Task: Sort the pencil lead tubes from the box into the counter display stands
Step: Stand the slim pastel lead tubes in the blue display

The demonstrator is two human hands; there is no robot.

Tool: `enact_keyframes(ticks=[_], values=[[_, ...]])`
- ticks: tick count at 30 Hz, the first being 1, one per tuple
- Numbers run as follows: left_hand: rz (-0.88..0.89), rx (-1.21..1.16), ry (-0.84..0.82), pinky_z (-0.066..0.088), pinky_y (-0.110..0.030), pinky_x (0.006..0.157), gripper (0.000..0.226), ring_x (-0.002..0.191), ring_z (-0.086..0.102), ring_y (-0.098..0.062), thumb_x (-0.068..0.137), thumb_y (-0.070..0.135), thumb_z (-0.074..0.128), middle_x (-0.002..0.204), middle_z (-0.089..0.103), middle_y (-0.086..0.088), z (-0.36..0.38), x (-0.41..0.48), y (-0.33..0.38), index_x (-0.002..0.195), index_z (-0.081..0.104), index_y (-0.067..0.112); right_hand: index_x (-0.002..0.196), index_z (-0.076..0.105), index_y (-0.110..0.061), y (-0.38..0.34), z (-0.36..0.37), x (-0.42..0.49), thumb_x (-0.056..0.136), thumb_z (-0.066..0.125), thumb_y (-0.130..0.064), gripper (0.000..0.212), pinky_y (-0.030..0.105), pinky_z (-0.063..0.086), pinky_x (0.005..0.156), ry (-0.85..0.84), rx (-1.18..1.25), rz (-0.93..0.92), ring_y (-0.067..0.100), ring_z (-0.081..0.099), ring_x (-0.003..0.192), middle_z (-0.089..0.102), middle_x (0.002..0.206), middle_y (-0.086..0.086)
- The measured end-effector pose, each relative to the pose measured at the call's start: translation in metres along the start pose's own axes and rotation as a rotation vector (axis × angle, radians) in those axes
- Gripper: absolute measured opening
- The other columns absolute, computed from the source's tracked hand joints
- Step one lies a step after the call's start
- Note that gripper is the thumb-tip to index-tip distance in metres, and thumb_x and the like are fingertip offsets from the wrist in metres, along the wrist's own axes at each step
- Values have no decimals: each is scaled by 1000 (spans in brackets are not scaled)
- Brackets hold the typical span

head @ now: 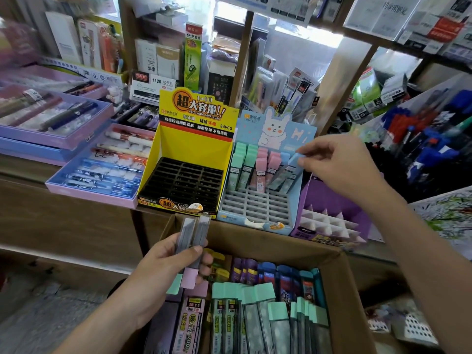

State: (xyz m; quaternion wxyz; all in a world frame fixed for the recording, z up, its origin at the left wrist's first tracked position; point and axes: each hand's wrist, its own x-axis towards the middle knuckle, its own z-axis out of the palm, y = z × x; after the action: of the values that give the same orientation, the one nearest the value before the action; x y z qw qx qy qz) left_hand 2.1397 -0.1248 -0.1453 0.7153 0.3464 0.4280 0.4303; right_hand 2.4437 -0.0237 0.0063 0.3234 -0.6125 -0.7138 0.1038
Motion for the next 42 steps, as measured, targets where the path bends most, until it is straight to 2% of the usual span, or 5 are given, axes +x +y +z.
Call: enact_keyframes(ticks=[8, 17, 21, 28, 42], values=[[-15, -10, -9, 61, -35, 69, 27, 76, 69, -27, 83, 20, 71, 94, 73, -23, -3, 1, -2, 109, 74, 11, 97, 82, -17, 11, 6, 19, 85, 83, -17, 13, 23, 47, 67, -51, -203, -76, 13, 61, 72, 72, 81, -4], [-20, -28, 7, 59, -36, 65, 28, 74, 66, -27, 89, 12, 67, 90, 71, -22, 0, 2, -2, 114, 68, 3, 101, 82, -21, 16, 8, 20, 85, 83, -21, 16, 7, 35, 64, -105, -265, -79, -14, 55, 73, 63, 78, -24], [-19, -33, -1, 59, -35, 63, 34, 74, 66, -27, 84, 16, 70, 91, 71, -22, -1, 2, -2, 115, 68, 3, 105, 80, -17, 16, 14, 22, 89, 78, -15, 16, 2, 40, 70, -99, -270, -102, -9, 53, 74, 63, 81, -19], [-21, -36, -9, 59, -35, 66, 29, 75, 66, -27, 82, 19, 71, 92, 71, -22, -2, 2, -2, 109, 73, 8, 90, 81, -14, 19, 25, 28, 90, 78, -18, 5, 32, 41, 81, -95, -373, -144, 14, 46, 91, 71, 88, -2], [-27, -3, 4, 61, -32, 70, 34, 85, 72, -28, 86, 19, 68, 103, 75, -25, 2, -1, 2, 117, 73, 7, 94, 80, -7, 4, 34, 4, 92, 76, -11, 6, 26, 36, 83, 85, -277, -263, 22, 54, 93, 70, 89, 4]])
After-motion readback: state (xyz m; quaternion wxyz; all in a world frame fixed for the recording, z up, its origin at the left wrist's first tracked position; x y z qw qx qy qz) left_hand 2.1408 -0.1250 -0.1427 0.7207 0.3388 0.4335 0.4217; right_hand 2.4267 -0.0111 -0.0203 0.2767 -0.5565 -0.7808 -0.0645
